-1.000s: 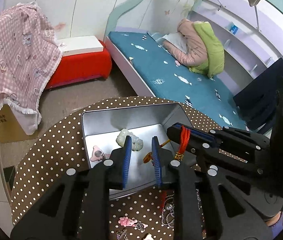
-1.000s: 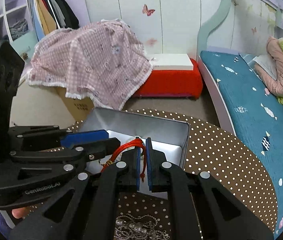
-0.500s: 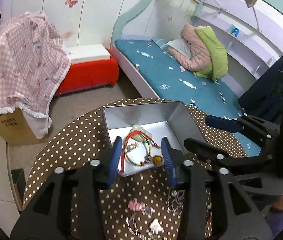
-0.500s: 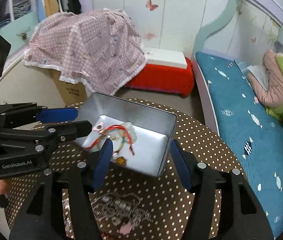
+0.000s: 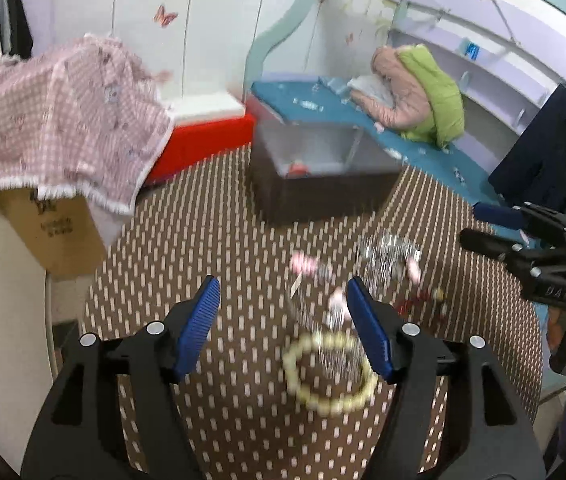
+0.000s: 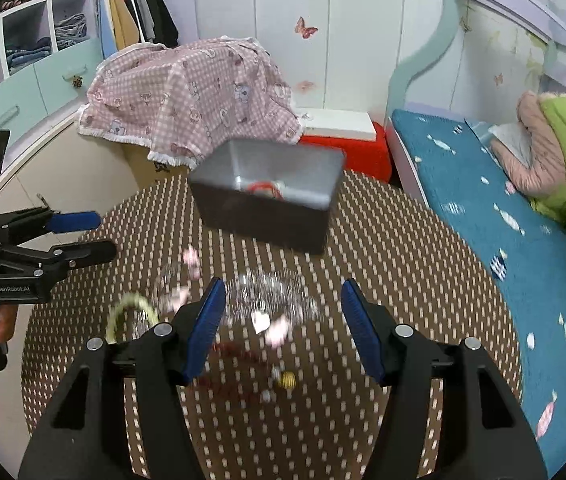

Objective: Organize jewelry
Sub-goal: 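Move both tools back over the jewelry pile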

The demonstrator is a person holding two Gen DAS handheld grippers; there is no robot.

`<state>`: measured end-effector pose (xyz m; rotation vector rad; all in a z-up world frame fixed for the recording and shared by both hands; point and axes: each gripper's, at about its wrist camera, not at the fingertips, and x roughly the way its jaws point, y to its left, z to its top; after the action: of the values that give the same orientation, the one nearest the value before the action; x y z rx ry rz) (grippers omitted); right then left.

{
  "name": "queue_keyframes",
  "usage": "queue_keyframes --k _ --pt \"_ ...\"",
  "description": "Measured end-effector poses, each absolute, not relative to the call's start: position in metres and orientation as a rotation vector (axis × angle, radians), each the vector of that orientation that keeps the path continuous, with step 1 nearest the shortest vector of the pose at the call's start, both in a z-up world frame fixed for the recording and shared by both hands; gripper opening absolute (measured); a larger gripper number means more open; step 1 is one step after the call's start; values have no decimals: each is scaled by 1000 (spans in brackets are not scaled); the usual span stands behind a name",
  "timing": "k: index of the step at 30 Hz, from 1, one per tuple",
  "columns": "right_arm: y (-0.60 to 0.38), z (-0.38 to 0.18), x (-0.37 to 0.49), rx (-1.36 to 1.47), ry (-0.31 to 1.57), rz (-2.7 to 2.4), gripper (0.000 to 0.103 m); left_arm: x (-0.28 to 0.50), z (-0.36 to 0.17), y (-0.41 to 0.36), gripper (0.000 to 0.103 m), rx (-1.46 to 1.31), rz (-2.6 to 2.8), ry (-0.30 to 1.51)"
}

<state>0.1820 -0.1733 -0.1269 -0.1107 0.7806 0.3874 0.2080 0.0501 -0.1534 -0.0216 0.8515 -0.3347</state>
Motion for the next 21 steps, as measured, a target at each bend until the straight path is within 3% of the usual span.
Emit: queue_keyframes --k 9,11,13,17,19,21 --pt "-189 -156 160 -56 831 360 57 183 -189 37 65 26 -297 926" --pt "-190 -158 158 -49 830 356 57 180 -194 37 59 18 -299 939" --pt "-191 -160 158 -41 836 357 57 181 -199 38 38 2 -300 965" --pt "-190 -168 160 -44 856 355 57 181 -199 38 29 9 -290 959" --pt "-188 -172 162 -45 862 355 57 182 -199 37 15 22 -281 949" --pt "-186 -176 166 -47 873 359 57 181 -200 36 9 39 -263 934"
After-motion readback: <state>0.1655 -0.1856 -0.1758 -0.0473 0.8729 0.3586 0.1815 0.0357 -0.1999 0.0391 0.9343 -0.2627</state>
